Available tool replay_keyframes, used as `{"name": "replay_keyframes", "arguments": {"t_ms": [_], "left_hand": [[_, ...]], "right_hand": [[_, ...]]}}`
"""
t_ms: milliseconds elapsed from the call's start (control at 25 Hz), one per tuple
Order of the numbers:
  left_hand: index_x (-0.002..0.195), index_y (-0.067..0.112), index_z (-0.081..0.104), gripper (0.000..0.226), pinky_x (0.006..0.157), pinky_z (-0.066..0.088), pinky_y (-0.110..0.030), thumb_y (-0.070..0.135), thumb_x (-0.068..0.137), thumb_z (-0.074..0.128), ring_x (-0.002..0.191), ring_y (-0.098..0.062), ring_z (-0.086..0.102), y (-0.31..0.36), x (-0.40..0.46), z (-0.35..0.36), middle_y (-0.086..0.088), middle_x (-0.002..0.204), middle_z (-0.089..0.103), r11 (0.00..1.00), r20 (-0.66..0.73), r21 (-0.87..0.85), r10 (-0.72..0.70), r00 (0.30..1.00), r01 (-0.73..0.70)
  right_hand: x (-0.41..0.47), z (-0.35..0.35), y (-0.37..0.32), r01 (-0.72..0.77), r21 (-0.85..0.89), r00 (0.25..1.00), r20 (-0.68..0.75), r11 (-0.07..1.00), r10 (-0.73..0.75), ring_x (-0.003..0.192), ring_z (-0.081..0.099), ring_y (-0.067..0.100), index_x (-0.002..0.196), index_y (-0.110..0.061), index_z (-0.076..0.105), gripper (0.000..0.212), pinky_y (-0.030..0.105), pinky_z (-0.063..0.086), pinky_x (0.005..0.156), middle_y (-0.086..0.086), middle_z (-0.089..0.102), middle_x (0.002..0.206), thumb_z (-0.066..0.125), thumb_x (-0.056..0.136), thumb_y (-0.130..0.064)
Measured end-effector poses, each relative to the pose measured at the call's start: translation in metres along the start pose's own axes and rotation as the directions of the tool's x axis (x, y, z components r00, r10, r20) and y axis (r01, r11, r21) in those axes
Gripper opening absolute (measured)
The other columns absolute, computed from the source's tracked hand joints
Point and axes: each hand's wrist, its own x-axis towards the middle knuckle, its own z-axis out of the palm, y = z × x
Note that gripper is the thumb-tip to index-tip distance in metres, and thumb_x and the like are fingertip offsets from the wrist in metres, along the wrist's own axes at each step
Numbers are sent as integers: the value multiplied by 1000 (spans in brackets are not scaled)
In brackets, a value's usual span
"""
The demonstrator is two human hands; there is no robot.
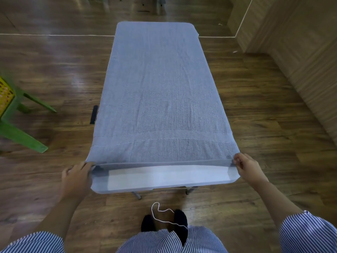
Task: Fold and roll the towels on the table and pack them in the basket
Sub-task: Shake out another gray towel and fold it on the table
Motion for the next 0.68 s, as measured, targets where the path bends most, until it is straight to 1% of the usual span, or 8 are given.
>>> {"name": "replay_keyframes", "arguments": {"t_ms": [120, 240, 320, 360, 440, 520, 600, 680], "left_hand": [[90, 16, 68, 23, 79, 36, -50, -4, 77, 66, 76, -29, 61, 5, 5, 6, -2, 84, 66, 999, -16, -4, -46, 999, 46], [84, 16, 66, 13, 79, 35, -48, 3, 82, 67, 71, -28, 60, 14, 6, 8, -2, 78, 65, 997, -65, -8, -76, 995, 76], [84, 13, 66, 18, 79, 35, -48, -3, 76, 68, 72, -30, 60, 19, 7, 9, -6, 81, 64, 997, -94, -1, -76, 993, 76], [86, 11, 66, 25, 79, 35, -48, -8, 70, 69, 75, -31, 60, 23, 7, 10, -9, 85, 64, 999, -97, -2, -55, 994, 55], [89, 9, 66, 34, 75, 38, -46, -11, 63, 66, 81, -32, 61, 31, 3, 12, -10, 91, 63, 998, -75, -11, 61, 995, -62], [90, 8, 67, 24, 68, 44, -45, 5, 74, 50, 81, -32, 63, 36, -1, 13, -9, 90, 65, 983, -63, -33, 181, 981, -183], [94, 6, 68, 37, 65, 48, -43, 22, 80, 38, 82, -31, 63, 36, -4, 14, -8, 92, 66, 976, -43, -76, 199, 979, -202], [98, 6, 68, 42, 64, 50, -41, 28, 79, 38, 85, -28, 62, 33, -6, 14, -7, 96, 66, 975, -36, -108, 191, 981, -194]], "right_hand": [[4, 10, -1, -10, -42, 1000, 9, 999, 11, 68, 52, 30, 84, -5, 55, 9, 38, 46, 64, 6, 52, 76, 53, 85, 3], [5, 18, -3, -24, -61, 1000, -15, 998, 23, 66, 51, 33, 78, -11, 49, 18, 40, 47, 64, 3, 47, 76, 50, 85, 6], [5, 22, -9, -36, -88, 999, -33, 995, 34, 67, 49, 32, 82, -8, 52, 16, 39, 44, 60, 2, 46, 84, 48, 85, 8], [4, 24, -12, -15, -101, 999, -46, 995, 11, 66, 48, 30, 86, -5, 54, 16, 37, 42, 55, 4, 47, 89, 48, 84, 10], [0, 28, -18, 75, -123, 996, -38, 990, -80, 64, 50, 28, 90, -2, 59, 19, 35, 41, 48, 7, 51, 92, 51, 81, 13], [-5, 32, -18, 140, -124, 989, -22, 982, -143, 64, 56, 30, 91, -3, 62, 17, 37, 45, 45, 5, 54, 91, 54, 81, 9], [-9, 34, -15, 119, -115, 992, -24, 986, -122, 68, 60, 29, 101, -6, 62, 21, 35, 48, 51, 1, 58, 99, 57, 82, 2], [-13, 33, -9, 85, -122, 996, -24, 989, -88, 71, 62, 28, 109, -9, 61, 30, 34, 48, 56, -1, 58, 109, 58, 81, 0]]}}
